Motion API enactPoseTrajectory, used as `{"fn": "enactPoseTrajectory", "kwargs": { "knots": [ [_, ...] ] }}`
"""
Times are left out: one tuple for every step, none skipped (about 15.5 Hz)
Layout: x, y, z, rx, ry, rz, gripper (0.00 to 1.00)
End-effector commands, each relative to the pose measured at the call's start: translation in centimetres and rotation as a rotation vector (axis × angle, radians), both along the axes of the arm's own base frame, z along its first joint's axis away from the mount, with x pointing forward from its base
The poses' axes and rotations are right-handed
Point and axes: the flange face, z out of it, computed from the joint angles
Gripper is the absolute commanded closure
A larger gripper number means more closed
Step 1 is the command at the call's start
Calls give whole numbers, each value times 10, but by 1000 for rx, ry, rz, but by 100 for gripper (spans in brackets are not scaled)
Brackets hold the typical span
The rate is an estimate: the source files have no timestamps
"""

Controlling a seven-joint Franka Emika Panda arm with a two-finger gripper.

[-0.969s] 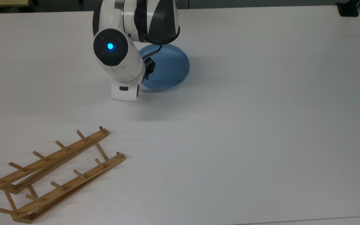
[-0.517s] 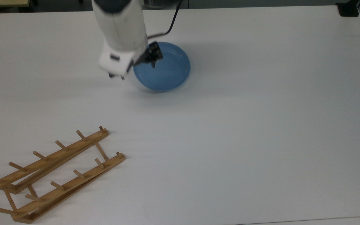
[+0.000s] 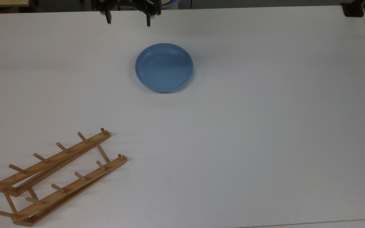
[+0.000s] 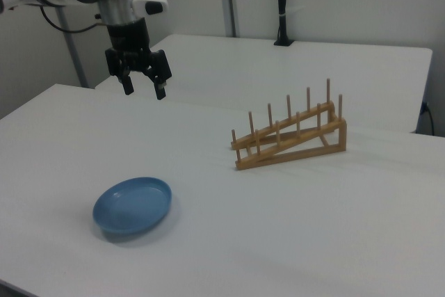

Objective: Pick plate from plate rack

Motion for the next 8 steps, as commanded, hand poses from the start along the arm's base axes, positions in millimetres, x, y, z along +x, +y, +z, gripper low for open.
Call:
{"fn": "enactPoseTrajectory", "kwargs": {
  "knots": [
    [-19,2,9,-24,7,-49,0],
    [-19,2,9,-25,3,-78,0],
    [-17,3,8,-26,-2,-97,0],
    [-17,4,8,-26,-2,-98,0],
    [-18,4,7,-26,2,-98,0],
    [-17,3,6,-26,6,-100,0],
    [-17,3,5,-26,6,-100,0],
    [-16,3,6,-26,4,-101,0]
  ]
}}
